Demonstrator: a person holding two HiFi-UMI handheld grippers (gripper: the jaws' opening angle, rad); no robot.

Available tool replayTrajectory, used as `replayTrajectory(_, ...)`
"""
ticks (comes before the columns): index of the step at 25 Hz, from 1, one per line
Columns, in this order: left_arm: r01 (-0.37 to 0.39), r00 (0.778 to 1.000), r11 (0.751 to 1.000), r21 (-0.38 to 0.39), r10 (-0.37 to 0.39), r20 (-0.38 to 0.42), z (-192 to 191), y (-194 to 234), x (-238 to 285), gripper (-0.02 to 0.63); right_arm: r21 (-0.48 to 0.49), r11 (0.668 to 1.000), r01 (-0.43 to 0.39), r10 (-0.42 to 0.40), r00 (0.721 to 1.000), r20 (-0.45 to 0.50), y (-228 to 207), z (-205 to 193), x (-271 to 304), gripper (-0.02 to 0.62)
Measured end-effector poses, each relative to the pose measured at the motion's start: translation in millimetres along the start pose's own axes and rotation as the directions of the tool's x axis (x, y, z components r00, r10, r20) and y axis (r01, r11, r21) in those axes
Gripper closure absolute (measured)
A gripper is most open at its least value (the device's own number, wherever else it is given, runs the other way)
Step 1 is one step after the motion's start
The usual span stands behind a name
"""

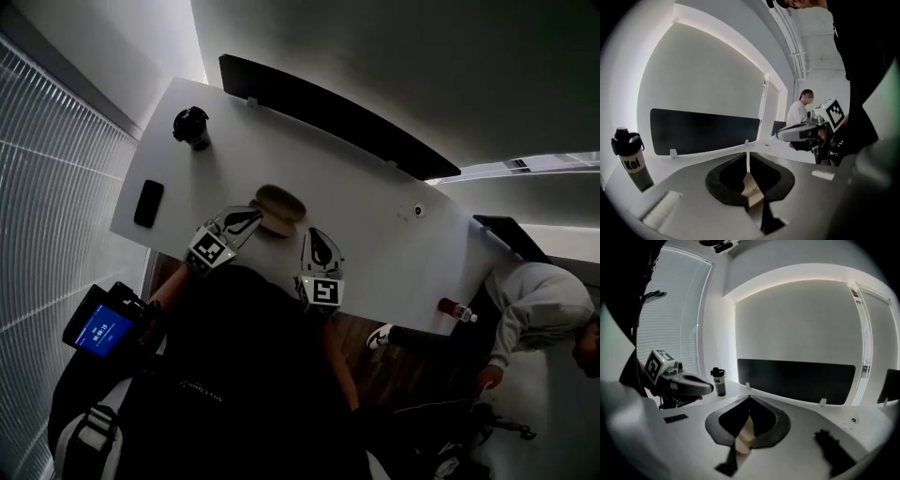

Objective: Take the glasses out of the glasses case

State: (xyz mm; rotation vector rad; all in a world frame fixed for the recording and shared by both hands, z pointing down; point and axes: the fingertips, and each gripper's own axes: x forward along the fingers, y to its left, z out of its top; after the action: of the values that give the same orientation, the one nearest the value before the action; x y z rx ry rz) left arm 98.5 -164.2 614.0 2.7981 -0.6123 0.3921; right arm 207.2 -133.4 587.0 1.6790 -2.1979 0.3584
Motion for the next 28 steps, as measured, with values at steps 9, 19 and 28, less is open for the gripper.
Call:
replayTrajectory(9,0.003,1.000,1.000,0.026,-0.004,0.026,6,-5,2,0.598,-0.042,0.996,-0.076,0.074,0.997,-0.032,23,-31,3,0.589)
replayTrajectory(19,0.001,1.000,0.999,0.034,-0.002,0.012,5,-13,2,0.598,-0.038,0.995,-0.092,0.091,0.996,-0.023,18,-28,-4,0.589)
replayTrajectory(28,-0.005,1.000,0.999,0.034,0.005,0.006,3,-11,0,0.598,-0.030,0.993,-0.110,0.110,0.994,-0.019,22,-29,-2,0.589)
